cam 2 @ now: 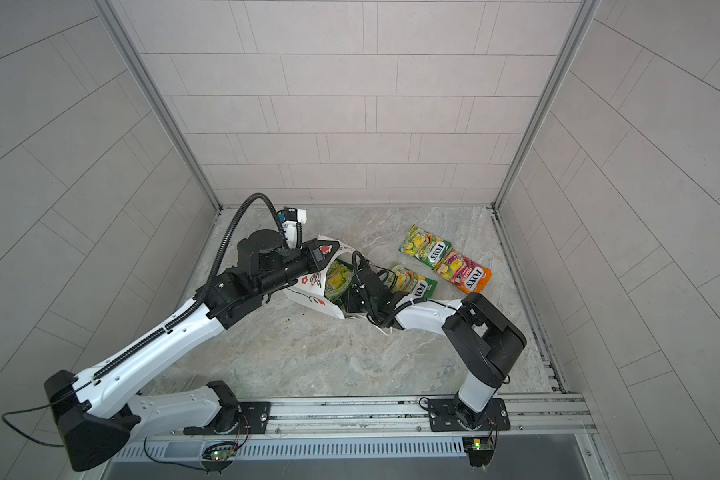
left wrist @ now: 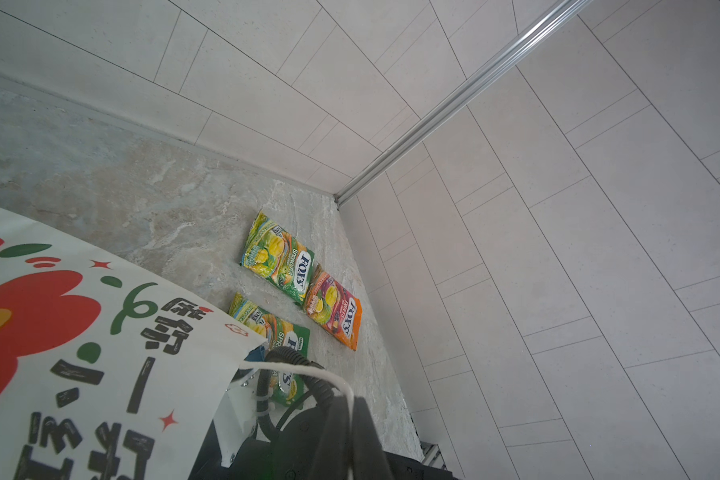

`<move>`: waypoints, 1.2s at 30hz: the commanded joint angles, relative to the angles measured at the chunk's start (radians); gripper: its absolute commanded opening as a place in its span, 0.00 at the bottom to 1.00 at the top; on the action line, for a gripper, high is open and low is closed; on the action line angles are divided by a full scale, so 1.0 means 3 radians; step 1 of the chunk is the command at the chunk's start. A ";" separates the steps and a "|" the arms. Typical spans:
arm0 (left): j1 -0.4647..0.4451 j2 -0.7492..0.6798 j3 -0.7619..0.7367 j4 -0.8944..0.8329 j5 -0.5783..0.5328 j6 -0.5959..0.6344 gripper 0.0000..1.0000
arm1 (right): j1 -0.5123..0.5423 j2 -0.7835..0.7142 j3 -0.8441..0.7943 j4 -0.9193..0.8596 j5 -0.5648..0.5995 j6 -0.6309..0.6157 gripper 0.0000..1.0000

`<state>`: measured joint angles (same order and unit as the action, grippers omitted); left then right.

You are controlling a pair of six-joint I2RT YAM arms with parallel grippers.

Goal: Take the snacks out of the paper bag
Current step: 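Reach the right gripper into the bag toward the green SPRING TEA packet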

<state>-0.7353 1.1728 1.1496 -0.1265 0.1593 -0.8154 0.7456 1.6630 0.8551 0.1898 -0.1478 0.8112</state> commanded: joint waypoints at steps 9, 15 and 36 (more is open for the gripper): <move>0.0005 -0.0054 -0.0007 0.0106 0.0390 0.0183 0.00 | 0.0020 0.0141 0.0083 0.0175 0.0255 0.0472 0.46; 0.0003 -0.0058 -0.0027 0.0103 0.0476 0.0207 0.00 | 0.0049 0.0166 0.0095 0.0118 0.0417 0.0541 0.50; 0.0003 -0.0024 0.0017 0.0202 0.0699 0.0128 0.00 | 0.0100 0.0569 0.0333 0.0638 0.0134 0.0632 0.62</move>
<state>-0.7334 1.1728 1.1435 -0.1326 0.3115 -0.7700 0.7742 1.8111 0.9413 0.3088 -0.0864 0.9813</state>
